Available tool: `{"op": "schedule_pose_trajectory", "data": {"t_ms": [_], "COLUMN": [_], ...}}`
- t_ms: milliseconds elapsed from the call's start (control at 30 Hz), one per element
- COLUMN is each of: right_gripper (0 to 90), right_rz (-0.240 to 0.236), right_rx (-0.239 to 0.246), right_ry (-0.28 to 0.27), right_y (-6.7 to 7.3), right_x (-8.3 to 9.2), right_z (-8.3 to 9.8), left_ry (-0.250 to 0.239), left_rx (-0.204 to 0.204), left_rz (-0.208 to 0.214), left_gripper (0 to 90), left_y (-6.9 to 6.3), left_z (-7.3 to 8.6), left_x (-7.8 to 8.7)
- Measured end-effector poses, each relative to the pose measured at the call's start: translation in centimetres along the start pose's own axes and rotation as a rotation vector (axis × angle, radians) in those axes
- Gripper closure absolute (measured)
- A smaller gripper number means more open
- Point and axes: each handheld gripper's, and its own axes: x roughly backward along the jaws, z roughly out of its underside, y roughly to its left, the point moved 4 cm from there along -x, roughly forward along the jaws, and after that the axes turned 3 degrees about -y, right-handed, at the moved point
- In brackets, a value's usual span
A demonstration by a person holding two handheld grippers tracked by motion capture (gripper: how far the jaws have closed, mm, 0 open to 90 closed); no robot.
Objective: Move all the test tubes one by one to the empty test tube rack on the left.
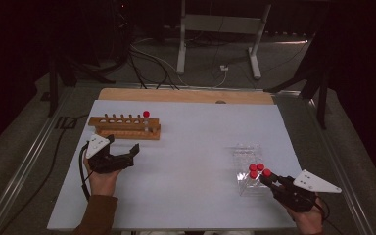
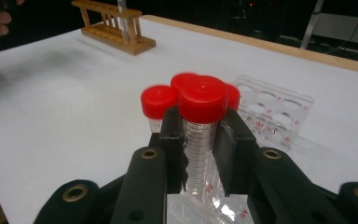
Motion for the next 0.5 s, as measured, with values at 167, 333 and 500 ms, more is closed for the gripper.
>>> {"op": "schedule_pose_trajectory", "data": {"t_ms": [167,333,500], "right_gripper": [74.4,74.4,74.5], "right_rz": [0.001,0.001,0.006], "right_rx": [-0.010,-0.016,-0.013], "right_ry": [-0.006,-0.008,-0.014], "right_y": [-0.1,-0.3,-0.5], "right_x": [0.6,1.0,1.5], "right_z": [-1.0,-2.0,-3.1], "left_ry": [-0.002,-0.007,-0.013], "left_rx": [-0.006,-0.005,-0.004], "left_rz": [0.007,0.012,0.013], "left_gripper": [0.7,0.7,0.7], "left_y": [-0.2,-0.3,-0.3], "left_z": [0.0,0.0,-0.1], "left_x": [0.0,0.1,0.1]}}
